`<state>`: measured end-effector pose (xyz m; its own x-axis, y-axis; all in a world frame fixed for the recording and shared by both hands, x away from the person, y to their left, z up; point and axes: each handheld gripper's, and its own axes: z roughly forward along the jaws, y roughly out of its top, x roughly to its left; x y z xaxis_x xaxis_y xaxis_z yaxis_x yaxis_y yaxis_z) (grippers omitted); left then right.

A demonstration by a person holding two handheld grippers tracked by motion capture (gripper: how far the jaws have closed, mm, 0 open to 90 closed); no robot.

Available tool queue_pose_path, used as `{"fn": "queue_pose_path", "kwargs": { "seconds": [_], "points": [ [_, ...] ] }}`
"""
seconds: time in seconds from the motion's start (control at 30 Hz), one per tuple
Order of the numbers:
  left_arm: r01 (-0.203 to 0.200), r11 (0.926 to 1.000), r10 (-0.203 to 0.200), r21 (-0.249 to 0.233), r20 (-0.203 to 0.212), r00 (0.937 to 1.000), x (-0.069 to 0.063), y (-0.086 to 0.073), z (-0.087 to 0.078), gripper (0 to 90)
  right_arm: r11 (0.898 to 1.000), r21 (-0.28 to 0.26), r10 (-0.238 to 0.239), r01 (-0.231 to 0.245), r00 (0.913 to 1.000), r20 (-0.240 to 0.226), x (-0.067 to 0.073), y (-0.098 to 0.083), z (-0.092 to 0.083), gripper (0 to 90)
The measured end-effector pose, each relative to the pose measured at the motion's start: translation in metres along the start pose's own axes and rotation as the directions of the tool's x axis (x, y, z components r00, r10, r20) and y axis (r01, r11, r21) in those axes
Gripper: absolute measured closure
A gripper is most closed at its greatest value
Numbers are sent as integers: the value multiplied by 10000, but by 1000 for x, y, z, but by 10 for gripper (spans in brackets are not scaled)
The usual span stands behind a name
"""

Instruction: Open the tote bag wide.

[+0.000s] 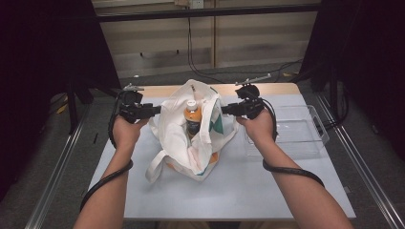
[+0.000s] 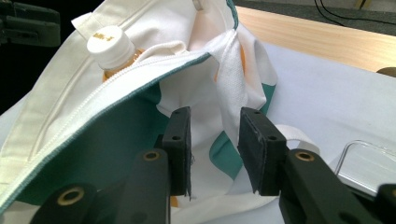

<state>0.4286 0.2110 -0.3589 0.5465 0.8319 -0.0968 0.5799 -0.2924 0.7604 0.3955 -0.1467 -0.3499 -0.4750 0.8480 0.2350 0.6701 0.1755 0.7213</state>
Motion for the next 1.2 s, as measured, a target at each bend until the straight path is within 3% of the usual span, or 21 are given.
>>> {"fn": "queue_pose_path", "kwargs": {
  "seconds": [0.17, 0.2, 0.33, 0.47, 0.53, 0.7, 0.87, 0.93, 1.1, 1.13, 1.2],
  "points": [
    [86, 9998, -85, -160, 61, 9999, -6, 1, 0, 582, 10000, -36, -32, 32, 10000, 42, 4, 5, -1, 636],
    [-135, 9999, 136, -52, 82, 9999, -5, 1, 0, 583, 10000, -55, -50, 50, 10000, -3, 5, 6, -1, 636],
    [-275, 9996, 275, 13, 105, 9996, -8, 2, 1, 581, 10000, -25, -25, 26, 10000, 44, 7, 8, -2, 630],
    [-262, 9997, 262, 0, 68, 9996, -9, 2, 2, 580, 10000, 28, -71, 71, 10000, 48, 8, 11, -3, 622],
    [-33, 9999, 34, -130, 84, 10000, -12, 2, 4, 583, 10000, 9, -38, 38, 10000, 60, 9, 12, -3, 619],
    [-361, 9993, 361, 36, 81, 9993, -12, 2, 4, 582, 10000, -10, -1, 1, 10000, 42, 10, 16, -5, 603],
    [-371, 9993, 370, 74, 141, 9992, -12, 2, 5, 574, 9999, -9, 170, -170, 9998, 48, 10, 19, -7, 574],
    [-141, 9999, 143, -96, 106, 9998, -14, 2, 6, 575, 9998, -17, 215, -215, 9997, 64, 10, 20, -8, 570],
    [-265, 9996, 265, 17, 123, 9996, -14, 3, 5, 572, 9997, -45, 246, -246, 9996, 118, 9, 24, -11, 561],
    [-116, 9999, 116, -50, 125, 9999, -15, 3, 6, 572, 9996, -43, 282, -282, 9996, 92, 10, 25, -12, 552],
    [-320, 9994, 318, 124, 146, 9994, -13, 3, 5, 572, 9997, -75, 243, -242, 9996, 147, 11, 27, -13, 551]
  ]
}}
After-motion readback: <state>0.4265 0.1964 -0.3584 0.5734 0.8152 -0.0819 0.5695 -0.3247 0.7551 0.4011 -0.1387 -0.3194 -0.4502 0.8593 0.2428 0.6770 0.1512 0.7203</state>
